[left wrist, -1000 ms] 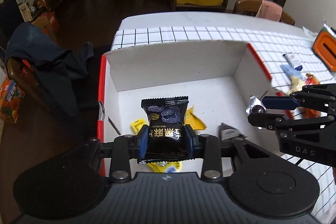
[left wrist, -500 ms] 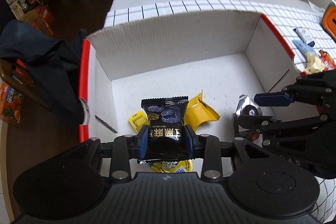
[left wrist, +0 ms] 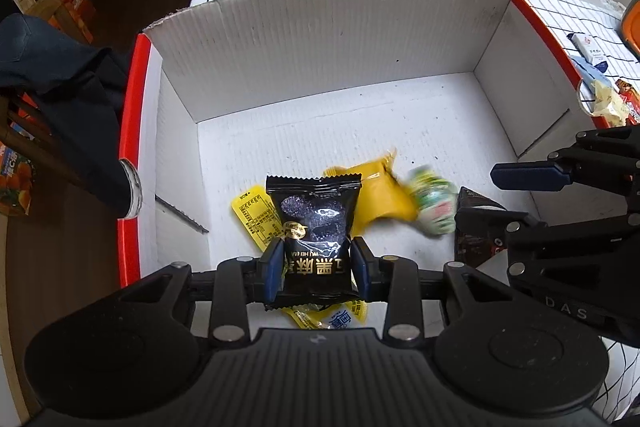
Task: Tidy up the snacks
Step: 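Carry both candies over the red box and open both grippers, then withdraw both grippers from the box toward the snack pile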
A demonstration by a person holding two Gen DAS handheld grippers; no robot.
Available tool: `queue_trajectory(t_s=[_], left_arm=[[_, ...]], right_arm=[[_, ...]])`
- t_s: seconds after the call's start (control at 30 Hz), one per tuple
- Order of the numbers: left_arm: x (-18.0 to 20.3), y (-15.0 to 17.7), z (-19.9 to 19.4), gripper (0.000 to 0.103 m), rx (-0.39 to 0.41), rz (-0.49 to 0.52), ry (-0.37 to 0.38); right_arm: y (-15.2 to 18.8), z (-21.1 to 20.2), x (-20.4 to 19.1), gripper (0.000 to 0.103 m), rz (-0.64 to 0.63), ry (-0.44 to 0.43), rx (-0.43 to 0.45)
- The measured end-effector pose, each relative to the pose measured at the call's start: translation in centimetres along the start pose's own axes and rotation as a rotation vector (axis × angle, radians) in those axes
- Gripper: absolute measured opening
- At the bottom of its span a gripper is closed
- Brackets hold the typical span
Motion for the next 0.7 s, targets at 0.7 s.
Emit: queue_trajectory(t_s=[0.7], left_arm=[[-0.4, 0.7, -5.5, 0.057, 0.134, -0.037, 0.032]], right_arm=[[0.0, -7.0, -0.6, 0.055, 0.073, -0.048, 0.201]])
Point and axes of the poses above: each gripper's, at about its wrist camera, not at the fingertips, and z roughly the way its jaws point, x to its right, y to its underside, the point moved 5 cm from there along z, roughly the way its jaws point, and after that the axes turned 11 degrees about -y, right-handed, at the moved point
